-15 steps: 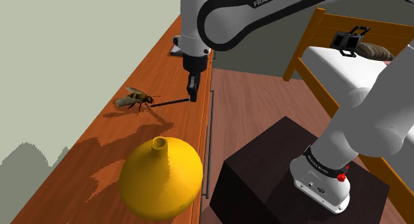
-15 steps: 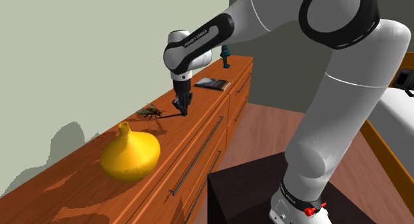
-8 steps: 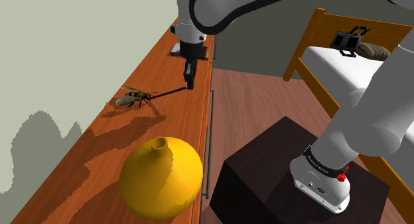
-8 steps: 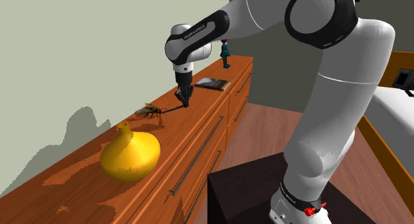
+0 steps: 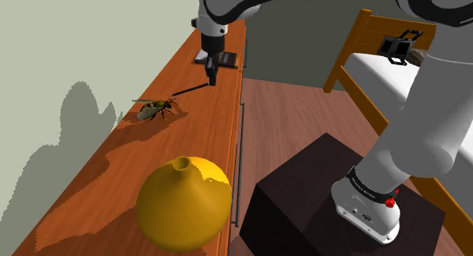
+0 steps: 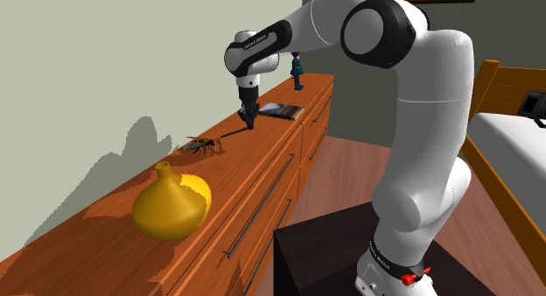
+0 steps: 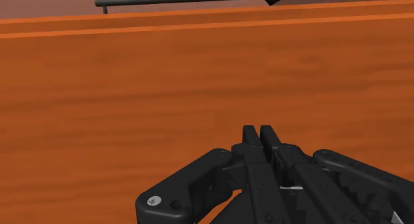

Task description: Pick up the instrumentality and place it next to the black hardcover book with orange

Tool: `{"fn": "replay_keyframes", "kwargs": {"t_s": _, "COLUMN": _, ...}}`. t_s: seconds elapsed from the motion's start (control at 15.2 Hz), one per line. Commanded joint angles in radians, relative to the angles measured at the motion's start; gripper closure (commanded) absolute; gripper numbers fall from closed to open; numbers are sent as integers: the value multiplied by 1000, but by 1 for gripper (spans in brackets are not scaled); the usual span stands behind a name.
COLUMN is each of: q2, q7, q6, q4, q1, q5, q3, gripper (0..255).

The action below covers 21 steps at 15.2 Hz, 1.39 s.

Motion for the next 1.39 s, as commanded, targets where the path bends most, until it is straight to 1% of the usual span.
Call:
{"fn": "replay_keyframes", "kwargs": {"t_s": 0.0, "q2": 62, "q7": -25, "q6": -28, "q4": 89, "q1": -13, "q5": -9, "q3": -12, "gripper": 255}}
{"fn": "replay_keyframes", "kwargs": {"t_s": 0.33, "q2": 229, "q7": -85, "q6": -115, "q4": 340, "q1": -44, "q5": -24, "q3": -39, "gripper": 255}}
{"fn": "replay_keyframes", "kwargs": {"t_s": 0.66, "q2": 436, "q7": -139, "q6": -244, "q4": 675, "q1": -66, "q5": -36, "q3": -60, "gripper": 255}}
{"fn": "replay_keyframes", "kwargs": {"t_s": 1.32, "q2": 447, "q7": -139, "q6": -117, "q4": 559, "q1": -69, "q5": -38, "q3": -61, "gripper": 255}}
